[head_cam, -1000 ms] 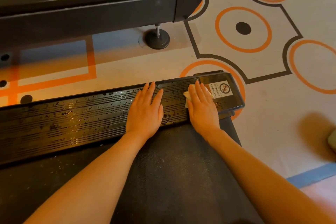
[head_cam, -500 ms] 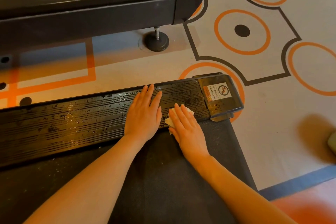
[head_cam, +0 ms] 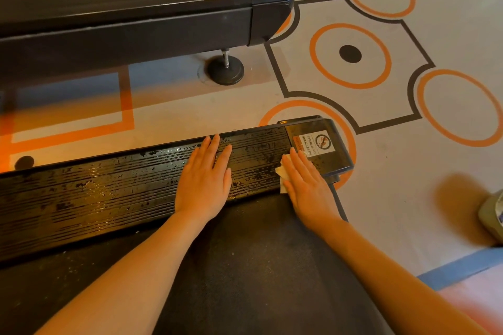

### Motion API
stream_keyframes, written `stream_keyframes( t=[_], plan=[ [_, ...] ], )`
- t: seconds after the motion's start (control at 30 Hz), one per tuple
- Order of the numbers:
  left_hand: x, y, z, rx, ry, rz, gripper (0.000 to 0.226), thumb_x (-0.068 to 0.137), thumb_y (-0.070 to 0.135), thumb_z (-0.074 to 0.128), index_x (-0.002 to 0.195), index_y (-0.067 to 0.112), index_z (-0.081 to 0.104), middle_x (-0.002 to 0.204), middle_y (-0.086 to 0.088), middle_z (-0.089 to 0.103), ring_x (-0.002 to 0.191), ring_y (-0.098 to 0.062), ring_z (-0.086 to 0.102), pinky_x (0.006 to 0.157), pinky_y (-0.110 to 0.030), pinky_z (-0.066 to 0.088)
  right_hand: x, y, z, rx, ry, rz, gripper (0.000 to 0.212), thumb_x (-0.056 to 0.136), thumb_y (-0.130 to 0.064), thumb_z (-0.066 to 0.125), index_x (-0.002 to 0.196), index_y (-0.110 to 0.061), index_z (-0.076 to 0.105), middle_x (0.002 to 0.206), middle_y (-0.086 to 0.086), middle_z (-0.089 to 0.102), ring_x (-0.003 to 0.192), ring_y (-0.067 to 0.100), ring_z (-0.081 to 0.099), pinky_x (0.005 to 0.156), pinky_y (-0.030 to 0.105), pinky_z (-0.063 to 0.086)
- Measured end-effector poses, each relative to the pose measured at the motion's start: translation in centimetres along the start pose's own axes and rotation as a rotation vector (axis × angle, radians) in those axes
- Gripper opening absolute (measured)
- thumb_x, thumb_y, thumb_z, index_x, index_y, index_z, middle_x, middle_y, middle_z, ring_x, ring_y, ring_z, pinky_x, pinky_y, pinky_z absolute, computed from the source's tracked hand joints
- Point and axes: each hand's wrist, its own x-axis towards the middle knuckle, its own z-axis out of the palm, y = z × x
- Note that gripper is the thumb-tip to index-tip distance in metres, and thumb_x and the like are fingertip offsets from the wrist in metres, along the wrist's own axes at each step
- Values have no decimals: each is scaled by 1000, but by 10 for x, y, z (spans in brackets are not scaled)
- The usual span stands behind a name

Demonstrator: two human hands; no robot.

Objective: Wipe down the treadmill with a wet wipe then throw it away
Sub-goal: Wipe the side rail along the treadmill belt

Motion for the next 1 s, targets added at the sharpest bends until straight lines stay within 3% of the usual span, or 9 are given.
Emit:
stream_keyframes(
  t=[0.17, 0.37, 0.57, 0.7, 1.0],
  plan=[
    [0, -1, 0, -9, 0, -1, 54, 103, 37, 32, 153, 19, 27, 162, -9, 14, 150, -25, 8, 117, -35, 2, 32, -8, -12, -10, -24, 76, 54, 107, -32, 28, 155, -17, 9, 162, 0, -2, 146, 11, -10, 116, 26, -6],
    [1, -1, 3, -10, -3, 1, 53, 102, 33, 38, 151, 15, 33, 160, -13, 21, 148, -29, 16, 116, -37, 7, 66, -4, -24, -77, -80, 143, 55, 107, -38, 21, 156, -16, 10, 164, 3, -1, 150, 18, -5, 118, 30, -4],
    [0, -1, 2, 2, 14, 9, 52, 100, 33, 39, 149, 14, 37, 159, -14, 25, 147, -30, 19, 116, -38, 10, 32, -4, -17, -112, 19, 161, 55, 106, -26, 35, 155, -11, 13, 163, 9, 4, 150, 25, -2, 115, 33, -3],
    [0, -1, 1, 13, 22, 13, 53, 101, 36, 33, 150, 16, 33, 160, -12, 22, 148, -28, 16, 116, -37, 9, 10, -3, -14, -12, 22, 159, 56, 105, -16, 40, 154, -11, 13, 162, 7, 8, 145, 14, -8, 120, 33, -1],
    [1, -1, 5, -29, 14, 2, 52, 100, 31, 44, 149, 15, 36, 159, -13, 25, 148, -29, 20, 116, -39, 13, 52, 4, -24, -4, -63, 214, 53, 107, -30, 27, 156, -16, 10, 164, 1, 0, 150, 17, -6, 116, 29, -3]
  ],
)
